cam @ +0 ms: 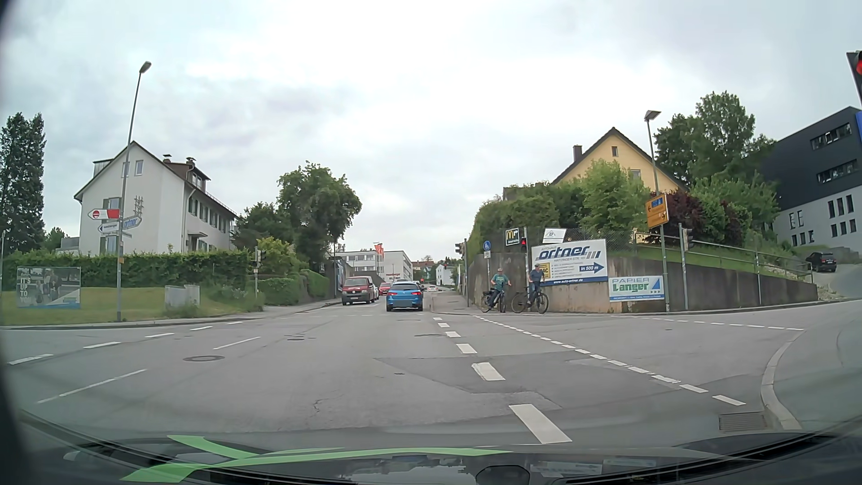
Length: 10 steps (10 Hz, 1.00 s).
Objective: Follow the waypoints while adhering to traffic rules and regulations
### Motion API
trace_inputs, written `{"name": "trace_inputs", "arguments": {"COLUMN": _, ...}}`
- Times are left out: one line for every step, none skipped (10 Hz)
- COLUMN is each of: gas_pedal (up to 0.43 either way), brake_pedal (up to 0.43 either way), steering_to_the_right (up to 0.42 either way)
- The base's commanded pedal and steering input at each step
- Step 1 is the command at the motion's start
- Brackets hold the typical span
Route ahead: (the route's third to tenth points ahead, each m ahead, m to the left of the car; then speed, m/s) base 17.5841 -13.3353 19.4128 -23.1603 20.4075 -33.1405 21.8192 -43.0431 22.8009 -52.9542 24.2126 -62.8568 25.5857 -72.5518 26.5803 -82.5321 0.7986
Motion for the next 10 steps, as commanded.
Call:
{"name": "trace_inputs", "arguments": {"gas_pedal": 0.067, "brake_pedal": 0.0, "steering_to_the_right": 0.085}}
{"name": "trace_inputs", "arguments": {"gas_pedal": 0.067, "brake_pedal": 0.0, "steering_to_the_right": 0.082}}
{"name": "trace_inputs", "arguments": {"gas_pedal": 0.079, "brake_pedal": 0.0, "steering_to_the_right": 0.079}}
{"name": "trace_inputs", "arguments": {"gas_pedal": 0.079, "brake_pedal": 0.0, "steering_to_the_right": 0.078}}
{"name": "trace_inputs", "arguments": {"gas_pedal": 0.087, "brake_pedal": 0.0, "steering_to_the_right": 0.078}}
{"name": "trace_inputs", "arguments": {"gas_pedal": 0.11, "brake_pedal": 0.0, "steering_to_the_right": 0.077}}
{"name": "trace_inputs", "arguments": {"gas_pedal": 0.11, "brake_pedal": 0.0, "steering_to_the_right": 0.075}}
{"name": "trace_inputs", "arguments": {"gas_pedal": 0.118, "brake_pedal": 0.0, "steering_to_the_right": 0.075}}
{"name": "trace_inputs", "arguments": {"gas_pedal": 0.13, "brake_pedal": 0.0, "steering_to_the_right": 0.075}}
{"name": "trace_inputs", "arguments": {"gas_pedal": 0.15, "brake_pedal": 0.0, "steering_to_the_right": 0.075}}
